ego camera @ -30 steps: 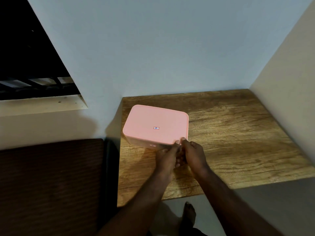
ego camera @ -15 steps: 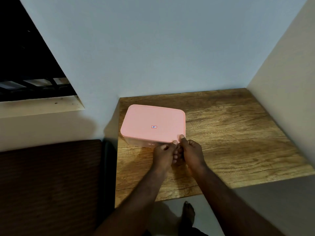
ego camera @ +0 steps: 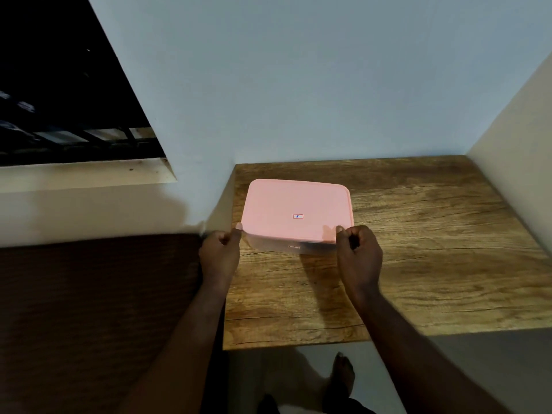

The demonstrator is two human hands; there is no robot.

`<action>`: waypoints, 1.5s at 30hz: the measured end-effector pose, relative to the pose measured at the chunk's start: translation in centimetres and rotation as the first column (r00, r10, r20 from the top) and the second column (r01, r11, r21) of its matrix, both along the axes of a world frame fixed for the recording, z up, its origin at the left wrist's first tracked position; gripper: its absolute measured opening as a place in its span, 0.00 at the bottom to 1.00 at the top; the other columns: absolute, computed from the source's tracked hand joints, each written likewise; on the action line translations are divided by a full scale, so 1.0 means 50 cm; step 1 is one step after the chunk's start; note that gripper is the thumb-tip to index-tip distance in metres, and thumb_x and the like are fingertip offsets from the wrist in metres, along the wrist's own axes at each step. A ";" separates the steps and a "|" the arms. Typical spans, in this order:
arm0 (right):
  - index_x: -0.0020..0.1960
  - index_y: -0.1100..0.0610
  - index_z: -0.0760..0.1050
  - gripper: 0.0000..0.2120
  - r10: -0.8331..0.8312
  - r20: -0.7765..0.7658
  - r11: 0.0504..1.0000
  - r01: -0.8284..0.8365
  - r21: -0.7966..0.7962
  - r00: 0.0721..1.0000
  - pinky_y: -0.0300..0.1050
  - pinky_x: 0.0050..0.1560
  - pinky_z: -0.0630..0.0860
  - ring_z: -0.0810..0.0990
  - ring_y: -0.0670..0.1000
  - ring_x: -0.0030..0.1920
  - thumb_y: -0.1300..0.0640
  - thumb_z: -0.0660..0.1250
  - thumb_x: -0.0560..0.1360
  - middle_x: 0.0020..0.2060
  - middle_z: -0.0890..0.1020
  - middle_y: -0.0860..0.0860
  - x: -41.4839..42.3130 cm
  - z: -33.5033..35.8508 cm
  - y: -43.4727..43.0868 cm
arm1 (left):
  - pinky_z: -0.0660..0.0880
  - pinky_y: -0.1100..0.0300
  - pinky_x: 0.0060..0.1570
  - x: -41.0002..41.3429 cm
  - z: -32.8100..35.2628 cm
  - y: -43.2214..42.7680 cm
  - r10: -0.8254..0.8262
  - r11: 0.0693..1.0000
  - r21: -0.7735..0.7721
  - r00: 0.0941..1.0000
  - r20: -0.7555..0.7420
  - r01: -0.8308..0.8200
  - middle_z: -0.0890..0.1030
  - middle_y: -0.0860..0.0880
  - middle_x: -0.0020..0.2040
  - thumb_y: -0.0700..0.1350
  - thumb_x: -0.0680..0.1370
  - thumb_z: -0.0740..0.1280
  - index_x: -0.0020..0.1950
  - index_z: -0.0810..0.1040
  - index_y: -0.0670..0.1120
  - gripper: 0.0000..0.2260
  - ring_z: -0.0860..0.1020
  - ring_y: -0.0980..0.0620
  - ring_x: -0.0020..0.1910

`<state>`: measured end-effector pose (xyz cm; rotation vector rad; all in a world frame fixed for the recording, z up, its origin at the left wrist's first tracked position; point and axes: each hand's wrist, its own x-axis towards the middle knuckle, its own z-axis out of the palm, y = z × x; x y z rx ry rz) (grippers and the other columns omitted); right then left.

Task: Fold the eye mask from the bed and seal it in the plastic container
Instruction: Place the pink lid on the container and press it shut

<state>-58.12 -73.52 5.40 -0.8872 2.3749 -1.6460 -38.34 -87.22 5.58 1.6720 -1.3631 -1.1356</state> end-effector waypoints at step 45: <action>0.73 0.54 0.60 0.25 0.124 -0.288 0.819 0.066 0.570 0.949 0.62 0.55 0.76 0.65 0.63 0.72 0.45 0.59 0.81 0.76 0.60 0.59 -0.047 0.015 -0.164 | 0.66 0.56 0.39 -0.118 -0.009 -0.138 0.013 0.996 -0.091 0.924 0.382 0.024 0.83 0.38 0.51 0.56 0.84 0.50 0.52 0.81 0.36 0.28 0.79 0.43 0.46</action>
